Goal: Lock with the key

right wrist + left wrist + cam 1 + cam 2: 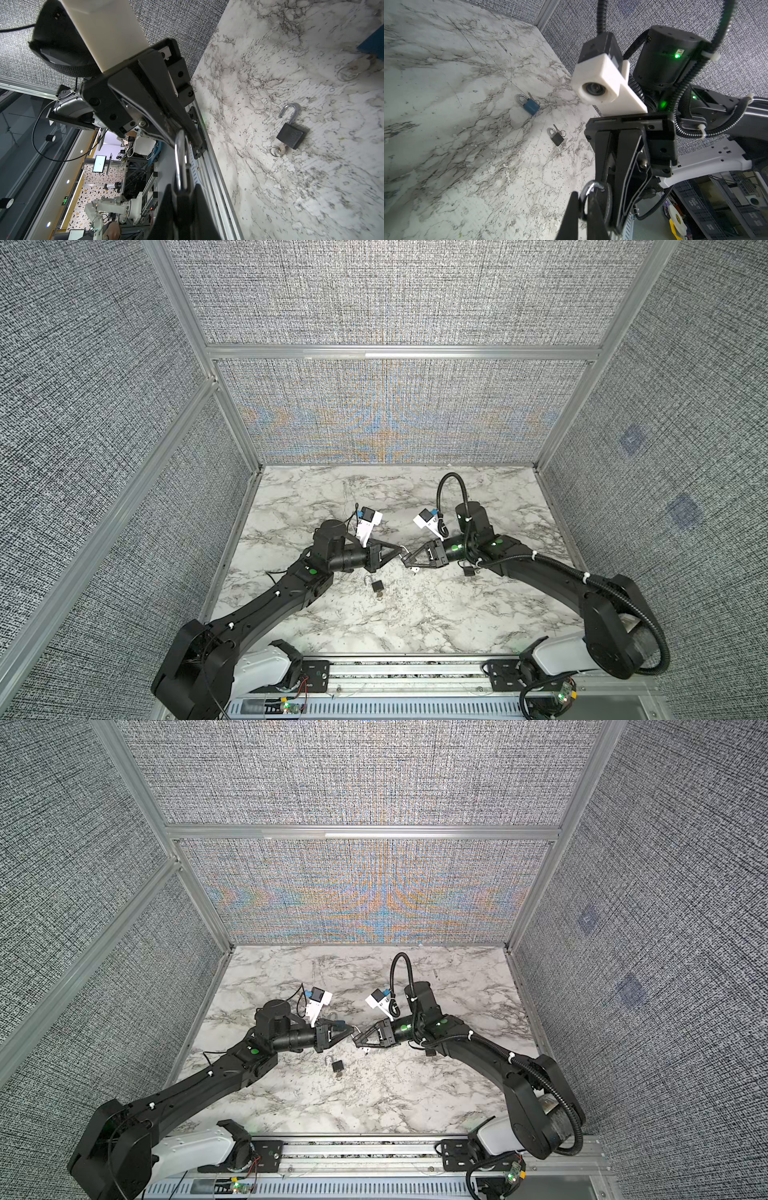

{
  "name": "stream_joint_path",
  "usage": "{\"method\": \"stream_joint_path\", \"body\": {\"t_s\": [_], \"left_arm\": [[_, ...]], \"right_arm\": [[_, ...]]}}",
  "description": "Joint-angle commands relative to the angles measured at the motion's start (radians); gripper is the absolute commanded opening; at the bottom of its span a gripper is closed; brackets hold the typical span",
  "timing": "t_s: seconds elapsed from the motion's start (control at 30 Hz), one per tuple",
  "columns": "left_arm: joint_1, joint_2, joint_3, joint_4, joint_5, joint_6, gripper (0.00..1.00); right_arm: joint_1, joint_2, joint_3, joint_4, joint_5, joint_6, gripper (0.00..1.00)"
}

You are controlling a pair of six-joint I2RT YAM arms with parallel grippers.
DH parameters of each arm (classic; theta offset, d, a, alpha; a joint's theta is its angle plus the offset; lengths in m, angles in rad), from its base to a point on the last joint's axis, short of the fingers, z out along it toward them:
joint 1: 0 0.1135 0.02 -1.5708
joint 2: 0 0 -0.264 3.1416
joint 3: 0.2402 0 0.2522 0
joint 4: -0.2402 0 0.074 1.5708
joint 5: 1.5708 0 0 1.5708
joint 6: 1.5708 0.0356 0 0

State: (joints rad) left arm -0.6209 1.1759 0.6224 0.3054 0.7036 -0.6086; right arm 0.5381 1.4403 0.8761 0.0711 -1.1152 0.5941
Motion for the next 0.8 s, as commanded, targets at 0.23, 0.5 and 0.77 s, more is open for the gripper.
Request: {"method": "stream_joint_path", "body": {"t_s": [0.23, 0.5, 0.77], "left_arm": [[-0.057, 0.027, -0.022, -0.050, 0.249, 0.004, 0.00], [-0.075, 0.049, -0.023, -0.038, 0.254, -0.006, 0.00], [-0.091, 0.068, -0.018, -0.017, 0.261, -0.013, 0.00]], "right_arm": [[-0.022, 0.022, 0.041, 0.223, 0.161, 0.039, 0.00], [-0.027, 0.051, 0.101, 0.239, 0.168, 0.041, 0.00], [-0.030, 0.067, 0.103, 0.269, 0.167, 0.058, 0.00]]}}
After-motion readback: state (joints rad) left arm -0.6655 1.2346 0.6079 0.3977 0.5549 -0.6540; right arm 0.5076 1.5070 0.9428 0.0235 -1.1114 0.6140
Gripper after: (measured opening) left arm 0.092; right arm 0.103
